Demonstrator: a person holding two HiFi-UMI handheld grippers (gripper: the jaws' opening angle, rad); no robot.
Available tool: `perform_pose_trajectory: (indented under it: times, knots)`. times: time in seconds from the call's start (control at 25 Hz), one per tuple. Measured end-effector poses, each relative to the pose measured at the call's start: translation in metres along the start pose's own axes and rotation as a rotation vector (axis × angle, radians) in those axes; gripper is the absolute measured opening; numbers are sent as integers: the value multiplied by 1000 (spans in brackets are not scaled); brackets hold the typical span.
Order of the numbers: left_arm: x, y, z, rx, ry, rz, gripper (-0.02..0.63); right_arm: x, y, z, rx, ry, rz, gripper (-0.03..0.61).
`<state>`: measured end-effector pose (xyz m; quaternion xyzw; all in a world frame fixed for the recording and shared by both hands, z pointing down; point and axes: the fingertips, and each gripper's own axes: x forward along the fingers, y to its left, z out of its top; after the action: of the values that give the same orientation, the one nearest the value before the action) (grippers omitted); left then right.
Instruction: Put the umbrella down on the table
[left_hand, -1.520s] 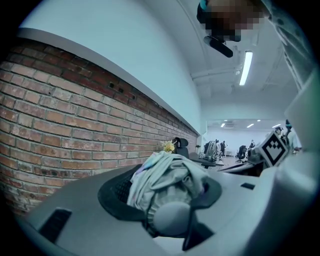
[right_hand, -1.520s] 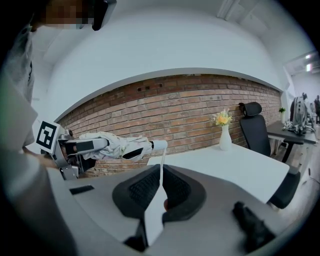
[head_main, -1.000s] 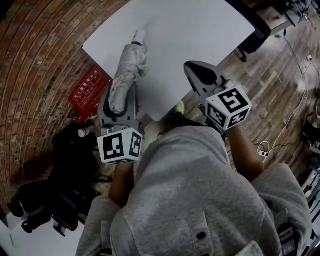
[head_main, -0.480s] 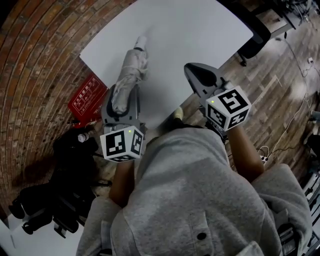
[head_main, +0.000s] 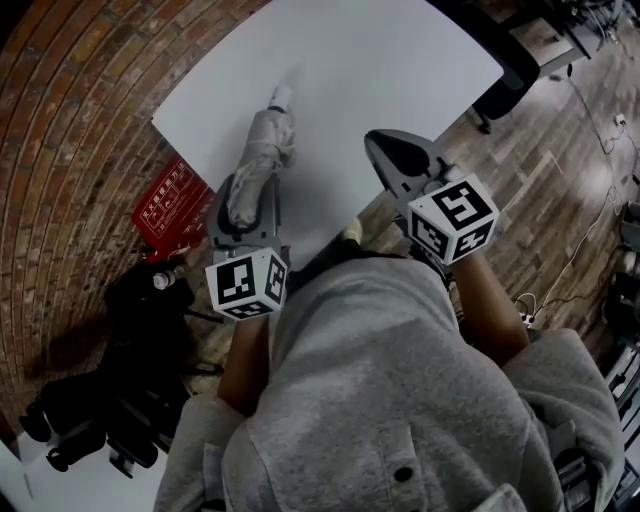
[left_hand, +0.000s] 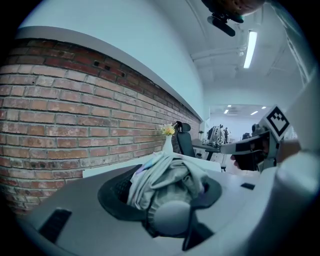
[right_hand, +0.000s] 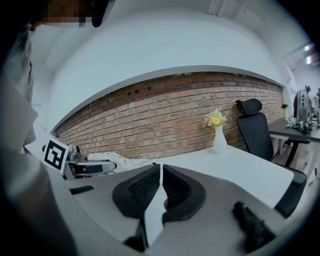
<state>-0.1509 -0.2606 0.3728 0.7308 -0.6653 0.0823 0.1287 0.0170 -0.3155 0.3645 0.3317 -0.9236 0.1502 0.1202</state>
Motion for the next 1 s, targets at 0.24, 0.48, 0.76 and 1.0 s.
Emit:
perform_pose_trajectory:
  times: [0.24, 0.48, 0.76, 1.0]
  knots:
    - [12, 2, -12, 9, 24, 9, 229, 5, -8, -4, 10, 7, 1, 32]
    - [19, 6, -21, 11, 34, 4, 229, 10, -5, -8, -2, 25, 2, 32]
    - [24, 17, -27, 5, 52, -7, 229, 15, -1, -6, -6, 35, -23, 32]
    - [31, 21, -37, 4, 72, -4, 229, 18, -3, -9, 0, 41, -26, 32]
